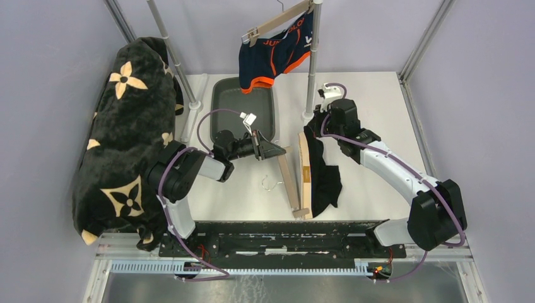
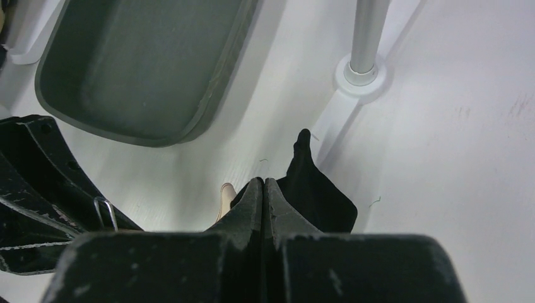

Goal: Clip the underwear to the hanger
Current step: Adjust the hanger at the center of the board.

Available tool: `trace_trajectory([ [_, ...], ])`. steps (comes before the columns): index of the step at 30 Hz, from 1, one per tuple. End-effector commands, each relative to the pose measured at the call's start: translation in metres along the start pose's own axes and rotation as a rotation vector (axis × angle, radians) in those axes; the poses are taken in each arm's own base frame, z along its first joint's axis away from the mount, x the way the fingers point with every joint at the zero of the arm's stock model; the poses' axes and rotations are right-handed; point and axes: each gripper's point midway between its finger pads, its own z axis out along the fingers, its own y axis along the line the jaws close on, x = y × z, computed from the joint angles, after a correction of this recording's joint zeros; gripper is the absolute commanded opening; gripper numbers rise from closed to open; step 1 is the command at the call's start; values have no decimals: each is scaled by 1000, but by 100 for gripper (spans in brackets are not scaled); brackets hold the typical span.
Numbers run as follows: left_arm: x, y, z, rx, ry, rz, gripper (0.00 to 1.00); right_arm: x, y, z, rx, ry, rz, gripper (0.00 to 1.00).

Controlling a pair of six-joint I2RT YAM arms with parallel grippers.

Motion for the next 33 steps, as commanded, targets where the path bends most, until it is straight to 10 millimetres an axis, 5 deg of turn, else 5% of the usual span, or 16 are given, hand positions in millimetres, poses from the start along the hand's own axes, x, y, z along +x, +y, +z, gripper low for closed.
trace_trajectory([
  [1,6,-21,11,105,35,34,3,-54,10,-6,-51,-172,-30,0],
  [9,5,-21,18,122,30,-2,3,-50,0,-2,18,-67,-34,2],
  [18,4,11,25,-21,26,-81,3,37,-36,12,238,287,71,5],
  [30,9,23,58,-17,84,-87,3,115,-98,-13,467,472,186,5],
  [33,15,29,66,-32,107,-95,3,120,-102,-10,461,474,187,17],
])
